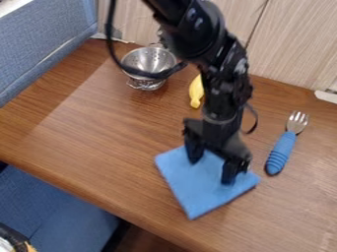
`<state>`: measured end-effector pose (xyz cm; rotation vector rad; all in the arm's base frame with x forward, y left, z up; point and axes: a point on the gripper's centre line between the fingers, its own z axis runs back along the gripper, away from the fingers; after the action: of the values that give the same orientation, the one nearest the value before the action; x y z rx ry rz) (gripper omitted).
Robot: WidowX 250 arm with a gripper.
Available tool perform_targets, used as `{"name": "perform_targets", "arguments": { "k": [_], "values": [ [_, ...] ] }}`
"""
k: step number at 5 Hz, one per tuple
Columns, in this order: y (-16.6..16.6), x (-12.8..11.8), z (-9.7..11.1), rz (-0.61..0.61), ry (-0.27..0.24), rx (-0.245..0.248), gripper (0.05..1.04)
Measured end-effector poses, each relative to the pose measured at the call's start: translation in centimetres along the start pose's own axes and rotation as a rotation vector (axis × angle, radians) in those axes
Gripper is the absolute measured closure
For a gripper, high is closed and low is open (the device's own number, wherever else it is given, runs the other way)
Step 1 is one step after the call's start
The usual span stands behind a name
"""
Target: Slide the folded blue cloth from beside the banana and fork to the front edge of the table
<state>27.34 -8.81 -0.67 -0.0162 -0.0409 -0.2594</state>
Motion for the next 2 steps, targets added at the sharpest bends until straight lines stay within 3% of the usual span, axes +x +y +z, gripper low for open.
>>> {"name": "perform_targets", "arguments": {
  "k": [2],
  "values": [
    [-0.97,-1.16,0.3,-0.039,-0.016,0.018,0.083]
  ]
}}
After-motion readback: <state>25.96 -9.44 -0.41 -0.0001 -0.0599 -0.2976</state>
